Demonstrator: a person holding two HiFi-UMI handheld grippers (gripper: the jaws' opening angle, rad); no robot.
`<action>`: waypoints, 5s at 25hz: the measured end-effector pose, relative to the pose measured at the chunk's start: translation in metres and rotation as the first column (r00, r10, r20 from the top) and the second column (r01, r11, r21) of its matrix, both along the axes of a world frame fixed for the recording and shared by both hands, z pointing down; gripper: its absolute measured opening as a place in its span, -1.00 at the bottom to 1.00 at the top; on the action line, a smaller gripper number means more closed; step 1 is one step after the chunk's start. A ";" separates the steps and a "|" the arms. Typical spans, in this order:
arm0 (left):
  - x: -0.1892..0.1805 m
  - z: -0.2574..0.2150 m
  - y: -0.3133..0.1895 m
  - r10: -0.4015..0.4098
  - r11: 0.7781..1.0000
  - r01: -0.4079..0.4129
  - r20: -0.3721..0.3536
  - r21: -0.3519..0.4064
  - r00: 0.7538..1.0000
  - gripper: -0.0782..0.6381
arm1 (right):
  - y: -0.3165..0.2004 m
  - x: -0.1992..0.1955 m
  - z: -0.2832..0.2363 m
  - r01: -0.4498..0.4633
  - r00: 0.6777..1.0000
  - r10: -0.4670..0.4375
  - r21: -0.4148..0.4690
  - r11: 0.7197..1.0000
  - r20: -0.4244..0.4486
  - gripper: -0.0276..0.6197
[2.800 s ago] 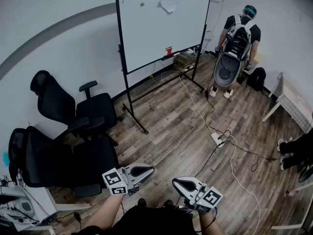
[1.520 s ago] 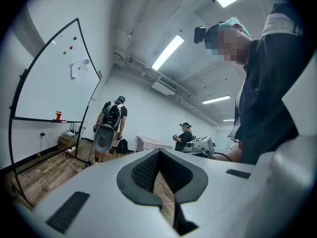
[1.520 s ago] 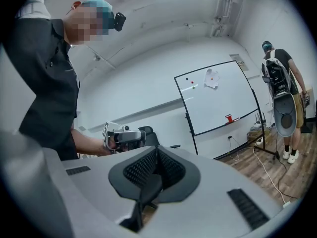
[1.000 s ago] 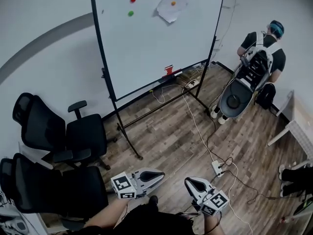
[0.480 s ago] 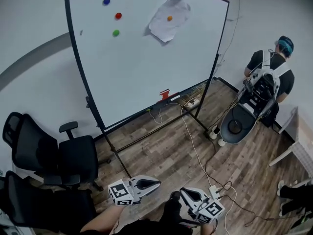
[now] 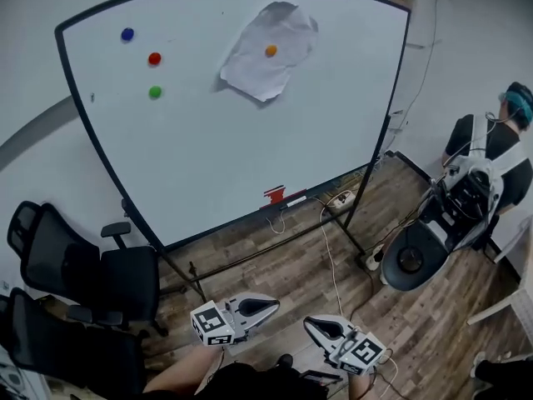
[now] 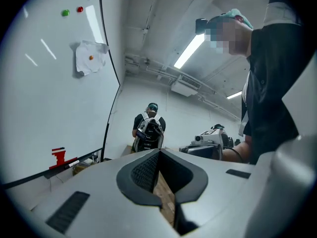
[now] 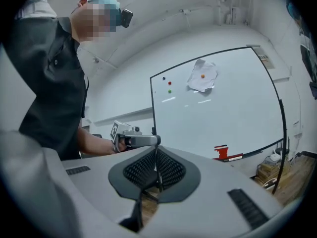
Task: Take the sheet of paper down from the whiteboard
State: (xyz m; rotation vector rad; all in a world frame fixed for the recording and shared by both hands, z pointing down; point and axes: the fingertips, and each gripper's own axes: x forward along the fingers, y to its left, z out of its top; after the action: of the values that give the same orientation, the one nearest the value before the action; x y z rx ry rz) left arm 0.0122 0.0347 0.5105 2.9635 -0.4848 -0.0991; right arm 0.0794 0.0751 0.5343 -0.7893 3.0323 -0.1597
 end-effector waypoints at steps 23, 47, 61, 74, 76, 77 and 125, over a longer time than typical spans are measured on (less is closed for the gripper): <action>-0.021 -0.213 -0.291 -0.318 0.828 0.249 0.056 0.502 0.946 -0.75 | -0.345 -0.016 -0.280 0.014 0.999 0.011 0.560 0.828 -0.042 -0.84; -0.019 -0.417 -0.429 -0.733 0.348 0.331 0.034 0.877 0.679 -0.53 | -0.522 -0.010 -0.500 -0.035 0.992 0.122 0.827 0.562 -0.041 -0.57; -0.026 -0.413 -0.467 -0.887 0.232 0.351 0.048 0.907 0.460 -0.37 | -0.569 -0.012 -0.508 0.014 0.967 0.201 0.819 0.573 -0.157 -0.57; -0.032 -0.413 -0.466 -0.918 0.177 0.339 0.031 0.924 0.396 -0.37 | -0.569 -0.023 -0.507 0.035 0.946 0.248 0.827 0.561 -0.208 -0.74; -0.034 -0.413 -0.467 -0.922 0.176 0.339 0.034 0.924 0.385 -0.37 | -0.569 -0.024 -0.507 0.038 0.945 0.249 0.825 0.564 -0.213 -0.76; -0.035 -0.413 -0.468 -0.926 0.175 0.336 0.039 0.925 0.375 -0.37 | -0.568 -0.024 -0.507 0.039 0.945 0.248 0.825 0.564 -0.214 -0.77; -0.034 -0.419 -0.471 -0.949 0.155 0.285 0.062 0.946 0.310 -0.43 | -0.570 -0.019 -0.513 -0.025 0.965 0.231 0.838 0.546 -0.122 -0.86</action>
State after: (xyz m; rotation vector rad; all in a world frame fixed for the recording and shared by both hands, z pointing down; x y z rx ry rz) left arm -0.0219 -0.4363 0.0917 2.9488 -2.6937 1.0837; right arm 0.0601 -0.4946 0.0215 -0.9156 2.6358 1.3614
